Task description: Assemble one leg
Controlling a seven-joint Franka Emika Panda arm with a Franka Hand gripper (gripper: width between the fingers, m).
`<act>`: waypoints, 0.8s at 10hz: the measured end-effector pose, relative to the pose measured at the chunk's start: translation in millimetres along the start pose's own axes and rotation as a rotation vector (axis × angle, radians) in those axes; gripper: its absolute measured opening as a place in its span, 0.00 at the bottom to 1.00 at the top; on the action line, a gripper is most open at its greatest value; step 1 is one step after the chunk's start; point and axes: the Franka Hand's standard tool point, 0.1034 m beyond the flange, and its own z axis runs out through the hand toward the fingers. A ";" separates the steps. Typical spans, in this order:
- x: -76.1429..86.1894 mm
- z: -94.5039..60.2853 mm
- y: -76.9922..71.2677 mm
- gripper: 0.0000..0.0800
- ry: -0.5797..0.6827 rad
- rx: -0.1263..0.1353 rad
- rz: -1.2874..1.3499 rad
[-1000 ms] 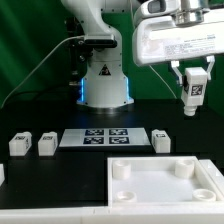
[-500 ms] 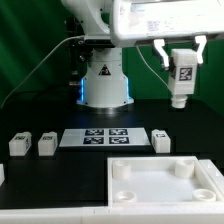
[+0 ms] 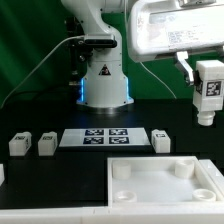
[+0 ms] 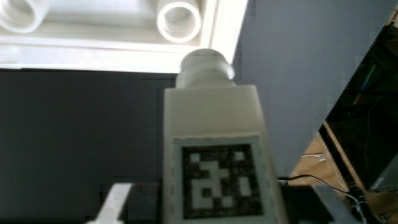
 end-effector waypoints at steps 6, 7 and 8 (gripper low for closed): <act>-3.9 11.4 0.1 0.37 0.023 0.000 -0.002; -5.4 21.5 0.4 0.37 0.018 0.002 0.000; -4.6 30.0 0.1 0.37 0.019 0.004 0.002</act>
Offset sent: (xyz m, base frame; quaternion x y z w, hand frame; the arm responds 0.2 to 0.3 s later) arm 0.0000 0.0000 0.0000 0.0000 0.0000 0.0000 1.0000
